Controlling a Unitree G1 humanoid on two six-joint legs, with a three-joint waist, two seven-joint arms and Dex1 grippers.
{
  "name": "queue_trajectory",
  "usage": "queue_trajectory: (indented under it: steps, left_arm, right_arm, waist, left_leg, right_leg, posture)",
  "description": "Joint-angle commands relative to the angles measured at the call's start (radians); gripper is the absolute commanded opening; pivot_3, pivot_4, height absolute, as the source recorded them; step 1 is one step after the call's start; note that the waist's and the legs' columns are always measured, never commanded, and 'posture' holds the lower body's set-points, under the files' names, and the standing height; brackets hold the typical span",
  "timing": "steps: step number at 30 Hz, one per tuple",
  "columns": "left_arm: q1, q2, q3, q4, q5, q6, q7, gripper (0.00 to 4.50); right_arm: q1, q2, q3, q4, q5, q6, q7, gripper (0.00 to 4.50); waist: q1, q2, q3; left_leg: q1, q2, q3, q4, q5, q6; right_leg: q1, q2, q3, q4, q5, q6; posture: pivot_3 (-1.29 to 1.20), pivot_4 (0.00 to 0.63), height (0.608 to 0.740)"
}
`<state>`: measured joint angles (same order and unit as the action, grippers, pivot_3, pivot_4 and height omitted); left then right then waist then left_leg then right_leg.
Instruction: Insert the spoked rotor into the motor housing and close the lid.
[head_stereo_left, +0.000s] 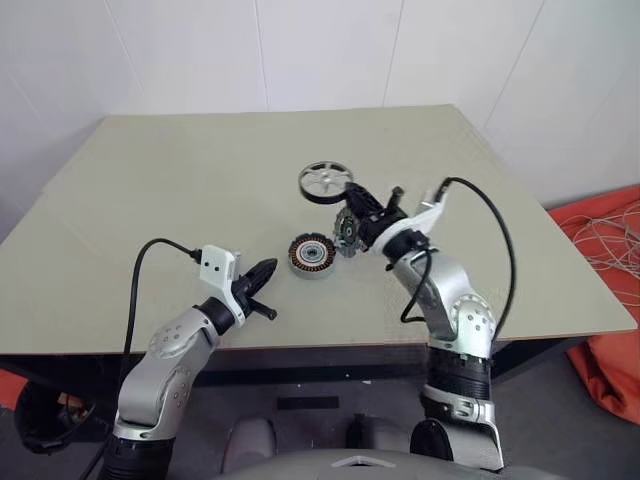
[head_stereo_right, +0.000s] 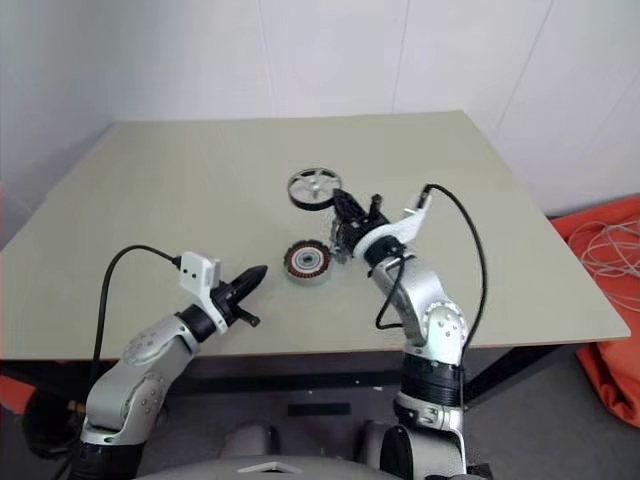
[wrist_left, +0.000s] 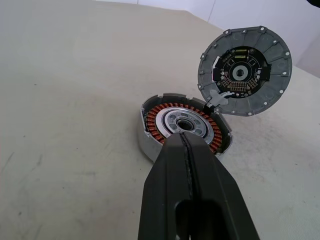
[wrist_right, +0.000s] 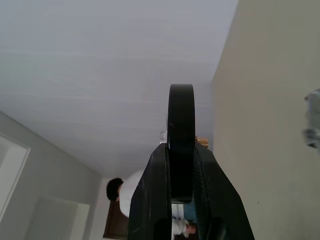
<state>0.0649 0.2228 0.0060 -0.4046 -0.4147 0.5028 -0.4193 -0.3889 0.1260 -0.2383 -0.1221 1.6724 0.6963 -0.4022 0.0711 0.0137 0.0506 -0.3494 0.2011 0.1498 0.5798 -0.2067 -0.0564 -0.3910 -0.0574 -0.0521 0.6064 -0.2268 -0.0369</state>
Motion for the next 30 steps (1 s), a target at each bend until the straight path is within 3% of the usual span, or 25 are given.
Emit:
queue_trajectory:
  steps: [1, 11, 30]
  left_arm:
    - [0.008, 0.0, 0.005, -0.052, -0.017, -0.008, 0.007, 0.0]
    - [0.025, 0.004, 0.008, -0.069, -0.02, -0.007, 0.022, 0.0]
    - [0.027, 0.016, 0.007, -0.075, -0.022, -0.001, 0.02, 0.0]
  right_arm:
    - [-0.029, -0.014, 0.038, 0.001, 0.073, 0.042, -0.008, 0.27]
    - [0.01, -0.076, 0.09, 0.052, 0.184, 0.112, -0.054, 0.27]
    - [0.044, -0.118, 0.072, 0.193, 0.025, 0.119, 0.08, 0.27]
  waist:
    - [0.001, 0.0, 0.0]
    - [0.001, -0.001, 0.0]
    - [0.001, -0.003, -0.001]
  left_leg:
    - [0.0, 0.0, 0.0, 0.0, 0.0, 0.0]
    - [0.0, 0.0, 0.0, 0.0, 0.0, 0.0]
    - [0.0, 0.0, 0.0, 0.001, 0.0, 0.0]
  right_leg:
    - [0.0, 0.0, 0.0, 0.0, 0.0, 0.0]
    - [0.0, 0.0, 0.0, 0.0, 0.001, 0.001]
    - [0.0, 0.0, 0.0, 0.0, 0.001, 0.001]
  posture:
    - [0.0, 0.0, 0.74]
    - [0.0, 0.0, 0.74]
    - [0.0, 0.0, 0.74]
